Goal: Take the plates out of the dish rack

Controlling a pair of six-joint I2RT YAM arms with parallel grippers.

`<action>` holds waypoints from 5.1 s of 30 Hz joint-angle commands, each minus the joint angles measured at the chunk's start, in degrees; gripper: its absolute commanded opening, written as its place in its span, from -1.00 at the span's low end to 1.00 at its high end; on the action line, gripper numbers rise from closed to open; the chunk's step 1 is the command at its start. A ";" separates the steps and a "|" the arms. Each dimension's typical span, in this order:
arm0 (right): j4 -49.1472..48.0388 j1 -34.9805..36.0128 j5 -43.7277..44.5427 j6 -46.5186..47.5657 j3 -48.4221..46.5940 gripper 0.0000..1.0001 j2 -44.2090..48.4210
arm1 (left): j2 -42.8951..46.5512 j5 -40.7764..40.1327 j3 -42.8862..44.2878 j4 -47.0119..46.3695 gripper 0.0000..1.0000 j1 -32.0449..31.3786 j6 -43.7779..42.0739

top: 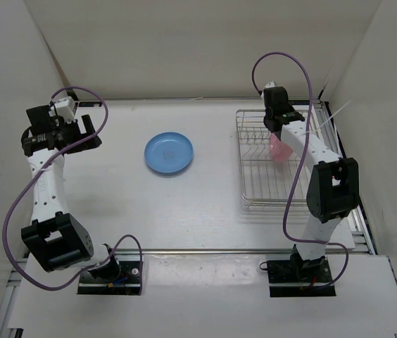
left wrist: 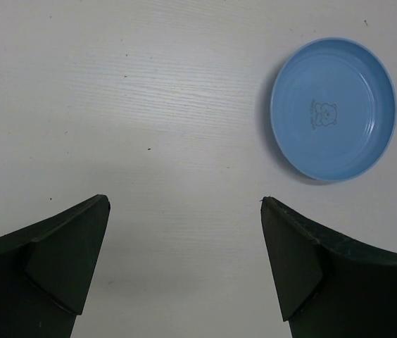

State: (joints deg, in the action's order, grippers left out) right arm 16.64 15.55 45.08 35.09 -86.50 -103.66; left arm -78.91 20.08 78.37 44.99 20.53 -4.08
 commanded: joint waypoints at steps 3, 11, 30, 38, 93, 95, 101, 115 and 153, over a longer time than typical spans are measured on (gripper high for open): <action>-0.48 0.53 6.85 0.77 -4.02 -1.00 -0.58 | 0.43 2.34 -0.75 -0.87 1.00 0.38 -0.67; 3.03 1.15 11.69 2.00 -11.49 -1.00 0.47 | -2.29 1.73 -0.59 -2.01 1.00 -0.14 -1.19; 15.61 4.66 -26.32 -16.36 -11.95 -1.00 19.09 | -15.74 14.99 12.59 2.73 1.00 -25.17 -4.71; 11.04 5.98 -48.60 -18.30 3.62 -1.00 28.16 | -18.81 17.45 19.88 2.29 1.00 -37.84 -3.23; 11.48 2.47 -42.36 -18.57 5.38 0.77 30.62 | -22.76 -2.40 16.38 -2.74 -0.79 -24.86 17.08; 11.48 2.47 -42.36 -18.57 5.38 0.77 30.62 | -25.14 -2.41 17.17 -1.67 -0.79 -23.27 17.08; 11.48 2.47 -41.83 -18.57 4.85 0.77 31.15 | -33.23 -0.48 21.29 3.43 -0.79 -21.94 16.73; 11.48 2.47 -42.88 -18.57 6.43 0.77 32.73 | -40.18 1.90 24.29 5.72 -0.79 -21.94 16.73; 12.62 2.47 -44.99 -18.57 6.43 0.77 34.84 | -44.13 1.46 25.34 8.62 0.39 -25.37 13.30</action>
State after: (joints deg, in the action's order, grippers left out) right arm 30.09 18.06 1.08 16.10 -79.61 -70.70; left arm -124.42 21.65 102.19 52.82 -4.62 10.52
